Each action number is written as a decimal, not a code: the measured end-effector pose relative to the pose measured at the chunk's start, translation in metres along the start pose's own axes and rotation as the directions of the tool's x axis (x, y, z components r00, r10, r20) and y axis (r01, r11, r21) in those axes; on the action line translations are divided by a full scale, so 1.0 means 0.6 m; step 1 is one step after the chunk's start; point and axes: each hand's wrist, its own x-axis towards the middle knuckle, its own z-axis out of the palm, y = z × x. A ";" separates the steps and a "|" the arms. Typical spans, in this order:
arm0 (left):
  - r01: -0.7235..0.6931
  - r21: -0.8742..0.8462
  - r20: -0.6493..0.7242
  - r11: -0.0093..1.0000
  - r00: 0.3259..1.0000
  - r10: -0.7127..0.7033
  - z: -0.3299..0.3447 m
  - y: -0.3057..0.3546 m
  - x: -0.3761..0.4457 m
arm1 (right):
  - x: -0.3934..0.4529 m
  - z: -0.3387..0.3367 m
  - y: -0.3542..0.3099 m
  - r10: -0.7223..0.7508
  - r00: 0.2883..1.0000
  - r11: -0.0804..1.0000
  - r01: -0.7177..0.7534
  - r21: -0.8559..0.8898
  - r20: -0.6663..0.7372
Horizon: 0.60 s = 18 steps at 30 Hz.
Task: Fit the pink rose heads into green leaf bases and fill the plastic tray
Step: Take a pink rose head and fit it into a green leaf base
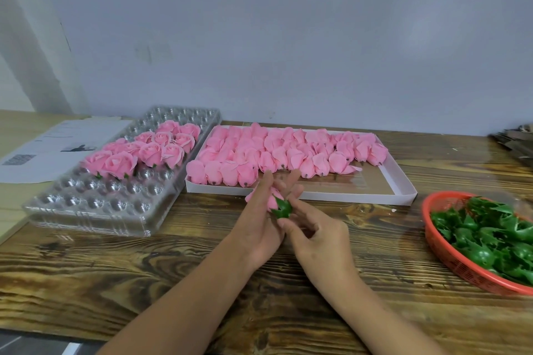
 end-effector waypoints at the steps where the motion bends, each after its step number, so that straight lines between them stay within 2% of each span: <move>1: -0.002 0.003 -0.001 1.000 1.000 0.002 0.000 -0.002 0.001 | -0.001 0.001 0.003 -0.006 1.000 1.000 0.006 -0.008 -0.016; 5: -0.031 -0.012 -0.017 0.999 0.999 0.031 0.005 -0.005 0.004 | -0.001 0.001 0.011 -0.005 0.998 1.000 0.005 -0.008 -0.062; 18: -0.027 -0.069 -0.027 0.997 0.999 0.025 0.000 -0.001 0.004 | 0.001 0.003 0.016 0.071 0.997 0.996 -0.072 0.058 0.003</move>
